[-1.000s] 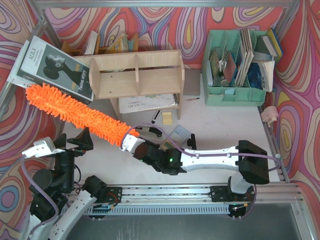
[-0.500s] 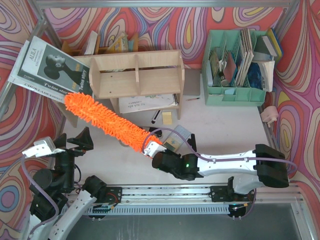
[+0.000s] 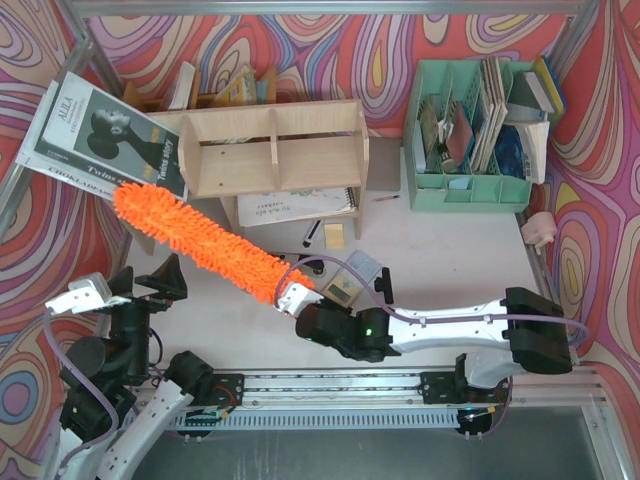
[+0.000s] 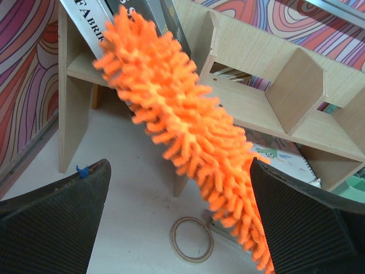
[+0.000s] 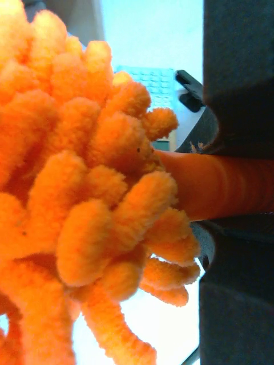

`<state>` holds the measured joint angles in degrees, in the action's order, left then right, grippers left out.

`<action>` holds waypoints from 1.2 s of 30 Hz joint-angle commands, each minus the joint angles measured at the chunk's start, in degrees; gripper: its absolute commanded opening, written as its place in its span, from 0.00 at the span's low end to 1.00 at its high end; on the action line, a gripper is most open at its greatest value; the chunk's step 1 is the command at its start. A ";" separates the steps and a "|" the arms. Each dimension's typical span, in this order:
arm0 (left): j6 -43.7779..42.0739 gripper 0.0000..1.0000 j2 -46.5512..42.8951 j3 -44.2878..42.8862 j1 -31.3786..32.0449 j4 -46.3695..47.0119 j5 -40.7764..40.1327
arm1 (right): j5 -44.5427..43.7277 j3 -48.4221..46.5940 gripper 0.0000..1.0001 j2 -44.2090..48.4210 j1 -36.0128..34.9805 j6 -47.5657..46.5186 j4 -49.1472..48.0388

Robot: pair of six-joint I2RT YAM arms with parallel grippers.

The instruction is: Dust the bookshelf with a duster

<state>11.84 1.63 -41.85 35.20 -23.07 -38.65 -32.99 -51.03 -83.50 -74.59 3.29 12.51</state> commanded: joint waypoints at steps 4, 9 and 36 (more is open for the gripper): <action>0.12 0.98 -0.15 0.62 -0.31 -0.22 -1.28 | -3.26 -10.16 0.00 -3.76 -0.35 -9.53 -13.80; 0.06 0.98 -0.03 0.62 -0.31 -0.30 -1.95 | -0.97 -13.29 0.00 -5.62 -0.31 -12.68 -17.03; 0.22 0.98 0.30 0.76 -0.31 -0.21 -2.59 | -5.04 0.89 0.00 -0.41 -0.30 4.72 -3.11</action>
<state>11.84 1.63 -41.78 35.20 -23.07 -40.38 -33.23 -52.31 -89.49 -74.76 -0.84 5.67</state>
